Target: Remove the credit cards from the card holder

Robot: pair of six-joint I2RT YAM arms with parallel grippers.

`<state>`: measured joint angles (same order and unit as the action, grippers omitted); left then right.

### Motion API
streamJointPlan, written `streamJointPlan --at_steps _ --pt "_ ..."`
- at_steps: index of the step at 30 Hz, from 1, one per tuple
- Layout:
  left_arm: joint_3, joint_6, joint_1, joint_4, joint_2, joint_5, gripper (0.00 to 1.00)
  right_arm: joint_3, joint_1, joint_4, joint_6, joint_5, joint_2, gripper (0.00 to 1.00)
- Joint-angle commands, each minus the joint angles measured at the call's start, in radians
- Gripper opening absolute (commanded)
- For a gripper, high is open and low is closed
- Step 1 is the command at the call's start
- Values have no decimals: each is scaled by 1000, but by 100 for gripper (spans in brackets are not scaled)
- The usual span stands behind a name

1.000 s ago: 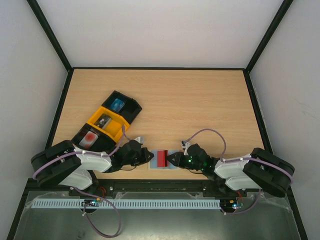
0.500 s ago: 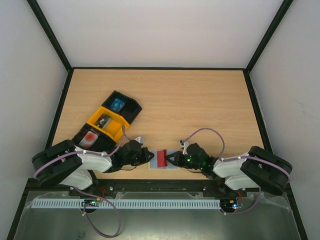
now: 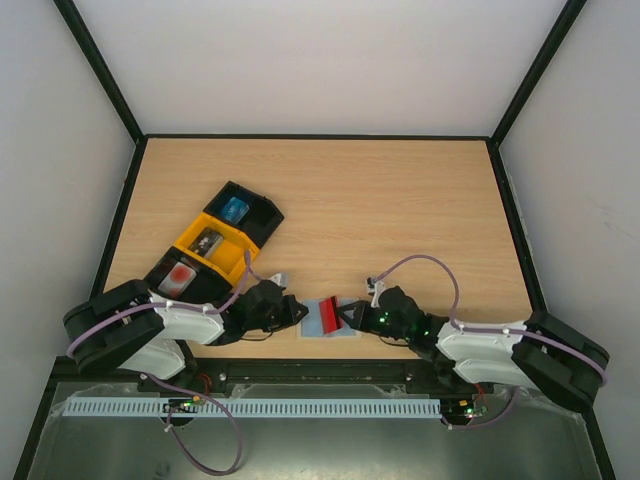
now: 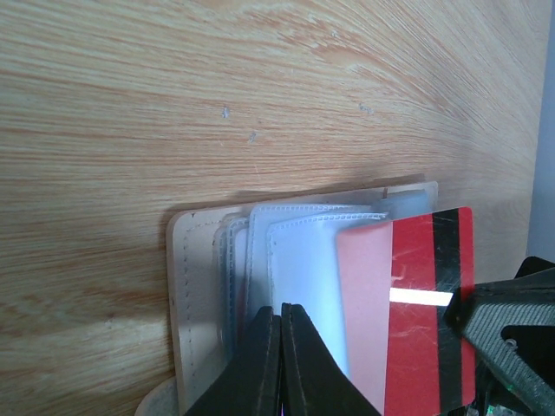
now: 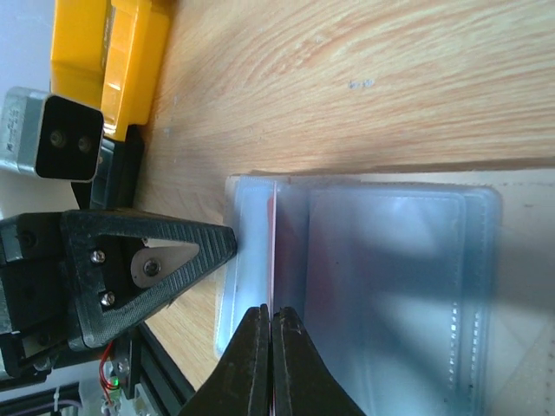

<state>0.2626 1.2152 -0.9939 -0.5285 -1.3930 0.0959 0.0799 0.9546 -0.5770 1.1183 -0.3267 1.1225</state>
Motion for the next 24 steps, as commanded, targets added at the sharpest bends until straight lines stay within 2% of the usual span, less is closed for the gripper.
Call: streamJointPlan --at_steps 1,7,12,15,19,21,24 --pt "-25 -16 -5 127 -9 -24 3 -11 -9 100 -9 79 -81 2" --pt "45 -58 -5 229 19 -50 11 11 -11 280 4 147 -238 2" --pt "133 -110 -5 361 68 -94 28 20 -10 348 12 157 -316 2" --pt "194 -161 -5 420 98 -118 43 22 -10 345 20 147 -336 2" --pt "277 -291 -5 466 128 -128 62 32 -11 333 63 131 -348 2" --pt "307 -379 -7 477 141 -134 66 46 -10 335 94 130 -360 2" --pt "309 -531 -17 434 191 -160 66 73 -10 346 147 140 -383 2"
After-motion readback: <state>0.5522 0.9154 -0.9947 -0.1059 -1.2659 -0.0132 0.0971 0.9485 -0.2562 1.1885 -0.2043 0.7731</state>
